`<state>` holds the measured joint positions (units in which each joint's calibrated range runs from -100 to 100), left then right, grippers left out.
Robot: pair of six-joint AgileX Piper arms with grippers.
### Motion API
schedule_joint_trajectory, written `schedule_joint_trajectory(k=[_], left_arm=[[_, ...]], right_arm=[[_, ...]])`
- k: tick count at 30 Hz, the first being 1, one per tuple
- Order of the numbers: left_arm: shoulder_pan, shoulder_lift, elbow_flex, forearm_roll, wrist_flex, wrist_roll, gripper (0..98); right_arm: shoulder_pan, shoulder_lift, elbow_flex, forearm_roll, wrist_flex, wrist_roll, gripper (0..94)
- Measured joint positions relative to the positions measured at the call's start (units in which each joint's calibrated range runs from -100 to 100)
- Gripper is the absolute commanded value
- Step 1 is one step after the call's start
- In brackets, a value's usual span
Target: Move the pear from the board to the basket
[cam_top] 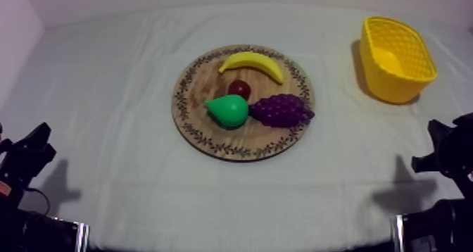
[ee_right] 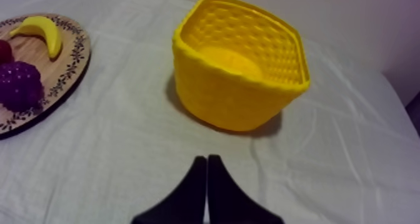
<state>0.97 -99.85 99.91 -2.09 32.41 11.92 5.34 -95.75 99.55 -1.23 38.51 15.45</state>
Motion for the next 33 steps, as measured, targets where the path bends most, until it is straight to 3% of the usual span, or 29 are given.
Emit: schedule_joint_trajectory(k=[13, 17, 22, 33], left_arm=[[0.0, 0.0, 0.0, 0.0, 0.0, -0.03, 0.1], [0.0, 0.0, 0.0, 0.0, 0.0, -0.03, 0.1], [0.0, 0.0, 0.0, 0.0, 0.0, 0.0, 0.1], [0.0, 0.0, 0.0, 0.0, 0.0, 0.0, 0.1]], right_arm=[[-0.1, 0.0, 0.07, 0.11, 0.15, -5.44, 0.5], [-2.24, 0.06, -0.84, 1.23, 2.14, -9.16, 0.5], [-8.69, 3.77, -3.7, 8.31, 6.25, -17.02, 0.5], [-21.62, 27.21, -12.47, 28.36, 8.57, -33.73, 0.5]])
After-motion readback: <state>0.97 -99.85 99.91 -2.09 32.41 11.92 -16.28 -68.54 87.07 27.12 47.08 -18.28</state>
